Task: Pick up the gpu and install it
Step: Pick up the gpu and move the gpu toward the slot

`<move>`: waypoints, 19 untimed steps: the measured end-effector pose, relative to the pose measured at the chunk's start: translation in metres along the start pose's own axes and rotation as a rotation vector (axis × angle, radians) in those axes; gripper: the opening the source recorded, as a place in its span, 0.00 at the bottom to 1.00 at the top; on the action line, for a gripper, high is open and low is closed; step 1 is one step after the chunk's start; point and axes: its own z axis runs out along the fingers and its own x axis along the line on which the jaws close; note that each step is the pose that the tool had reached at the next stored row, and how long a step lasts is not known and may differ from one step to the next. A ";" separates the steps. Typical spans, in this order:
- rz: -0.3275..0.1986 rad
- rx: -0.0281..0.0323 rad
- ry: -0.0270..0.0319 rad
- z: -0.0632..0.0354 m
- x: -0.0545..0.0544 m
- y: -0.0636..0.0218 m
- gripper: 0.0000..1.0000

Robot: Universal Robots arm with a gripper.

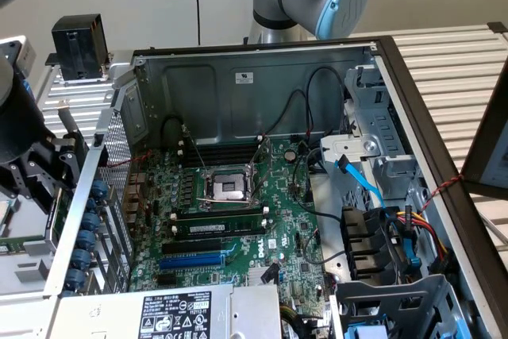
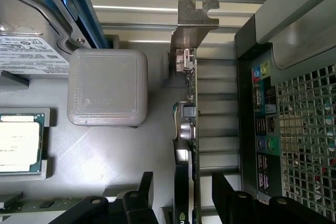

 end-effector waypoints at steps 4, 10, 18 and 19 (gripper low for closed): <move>0.000 0.0000 0.0000 0.0000 0.000 0.0000 0.55; 0.015 0.0016 -0.0024 0.0001 0.000 0.0000 0.41; 0.025 0.0028 -0.0039 0.0001 0.000 0.0000 0.41; 0.025 0.0029 -0.0037 0.0000 0.000 0.0000 0.41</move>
